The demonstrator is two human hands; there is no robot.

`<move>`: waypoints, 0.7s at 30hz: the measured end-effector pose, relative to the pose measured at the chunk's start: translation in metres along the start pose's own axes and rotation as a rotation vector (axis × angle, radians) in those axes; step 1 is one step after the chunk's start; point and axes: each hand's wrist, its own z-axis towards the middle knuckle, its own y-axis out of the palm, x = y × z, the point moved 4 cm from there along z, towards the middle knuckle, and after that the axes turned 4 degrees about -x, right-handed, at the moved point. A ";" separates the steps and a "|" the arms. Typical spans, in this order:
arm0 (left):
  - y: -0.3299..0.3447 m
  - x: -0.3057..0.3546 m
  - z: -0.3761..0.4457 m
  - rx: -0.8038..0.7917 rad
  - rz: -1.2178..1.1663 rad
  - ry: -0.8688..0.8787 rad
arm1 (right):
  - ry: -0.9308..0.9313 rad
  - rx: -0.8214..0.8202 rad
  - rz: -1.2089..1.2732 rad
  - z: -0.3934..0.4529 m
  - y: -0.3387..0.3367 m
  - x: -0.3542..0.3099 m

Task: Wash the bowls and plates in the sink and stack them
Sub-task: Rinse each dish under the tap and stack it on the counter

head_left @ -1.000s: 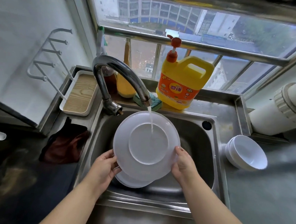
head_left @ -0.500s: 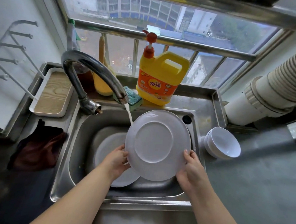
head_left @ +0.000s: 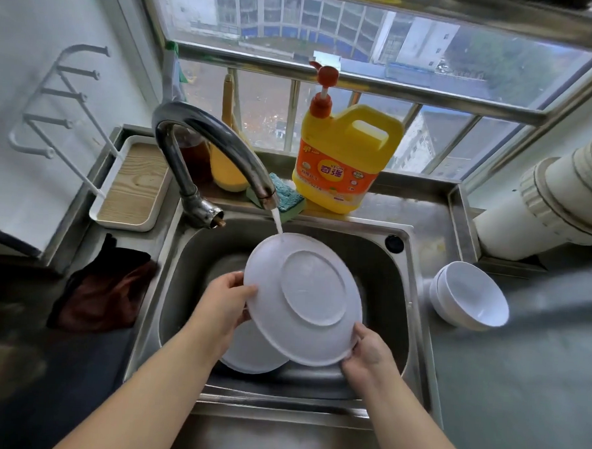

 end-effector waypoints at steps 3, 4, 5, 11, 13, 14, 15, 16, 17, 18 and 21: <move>-0.010 0.007 -0.007 0.028 -0.026 0.027 | 0.075 -0.001 -0.043 0.005 0.014 0.012; -0.013 0.009 -0.010 0.040 -0.038 0.037 | 0.097 -0.004 -0.050 0.007 0.019 0.014; -0.016 0.010 -0.012 0.051 -0.056 0.048 | 0.118 -0.007 -0.060 0.007 0.024 0.016; -0.036 0.005 -0.015 0.117 -0.188 0.067 | 0.130 -0.043 -0.152 0.011 0.056 0.009; -0.039 0.002 -0.013 0.118 -0.286 0.043 | 0.104 -0.040 -0.166 0.012 0.064 0.003; -0.041 0.001 -0.012 0.114 -0.352 0.027 | 0.083 -0.043 -0.167 0.014 0.067 -0.001; -0.041 -0.001 -0.010 0.105 -0.422 0.012 | 0.064 -0.045 -0.156 0.015 0.071 -0.005; -0.041 -0.003 -0.008 0.092 -0.481 -0.004 | 0.046 -0.057 -0.135 0.015 0.074 -0.008; -0.039 -0.006 -0.006 0.076 -0.519 -0.018 | 0.032 -0.074 -0.115 0.011 0.077 -0.010; -0.035 -0.009 -0.005 0.053 -0.539 -0.034 | 0.022 -0.100 -0.096 0.006 0.080 -0.010; -0.014 -0.019 -0.003 -0.032 -0.566 -0.061 | 0.019 -0.204 -0.077 -0.020 0.092 0.000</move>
